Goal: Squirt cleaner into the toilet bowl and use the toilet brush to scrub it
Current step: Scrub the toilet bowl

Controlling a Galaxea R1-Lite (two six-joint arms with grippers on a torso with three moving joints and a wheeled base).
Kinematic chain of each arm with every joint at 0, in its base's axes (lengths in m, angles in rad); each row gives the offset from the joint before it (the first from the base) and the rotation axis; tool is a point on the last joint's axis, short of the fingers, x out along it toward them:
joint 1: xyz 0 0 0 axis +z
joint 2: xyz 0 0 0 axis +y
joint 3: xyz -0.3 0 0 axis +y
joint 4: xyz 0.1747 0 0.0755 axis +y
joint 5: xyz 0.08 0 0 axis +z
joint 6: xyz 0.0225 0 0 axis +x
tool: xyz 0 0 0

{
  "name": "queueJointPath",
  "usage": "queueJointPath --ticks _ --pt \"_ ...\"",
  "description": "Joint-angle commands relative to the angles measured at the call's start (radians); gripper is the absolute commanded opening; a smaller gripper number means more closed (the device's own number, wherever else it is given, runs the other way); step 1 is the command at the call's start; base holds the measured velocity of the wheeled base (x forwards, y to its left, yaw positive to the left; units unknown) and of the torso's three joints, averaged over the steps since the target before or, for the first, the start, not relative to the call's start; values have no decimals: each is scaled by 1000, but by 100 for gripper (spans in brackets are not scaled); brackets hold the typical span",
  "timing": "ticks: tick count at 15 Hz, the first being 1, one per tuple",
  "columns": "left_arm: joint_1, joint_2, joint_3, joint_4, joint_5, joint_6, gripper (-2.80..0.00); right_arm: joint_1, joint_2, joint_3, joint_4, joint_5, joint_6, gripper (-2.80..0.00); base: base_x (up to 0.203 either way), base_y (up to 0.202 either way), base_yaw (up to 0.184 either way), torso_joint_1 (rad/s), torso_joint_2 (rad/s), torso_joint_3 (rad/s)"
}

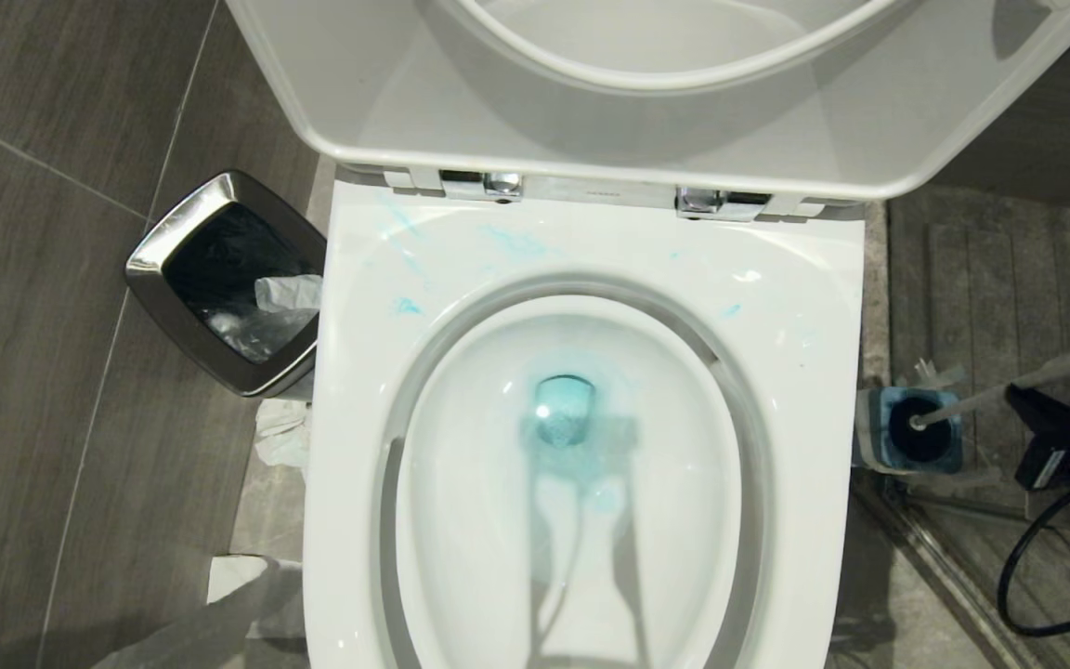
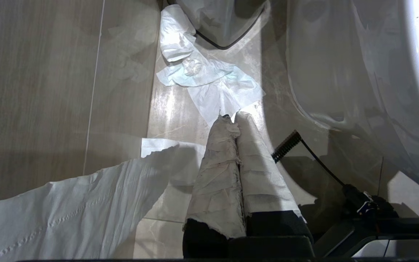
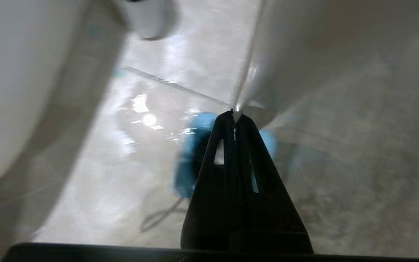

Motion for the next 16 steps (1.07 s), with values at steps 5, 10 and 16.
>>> queueJointPath --ticks 5,10,16 --pt "0 0 8 0 0 0 -280 49 -122 31 -8 -2 -24 -280 0 0 0 0 0 0" --pt "0 0 8 0 1 0 -280 49 -175 -16 -8 -14 -21 -280 0 0 0 0 0 0" --pt "0 0 8 0 0 0 -280 46 -191 -95 -8 -21 -16 -280 0 0 0 0 0 0"
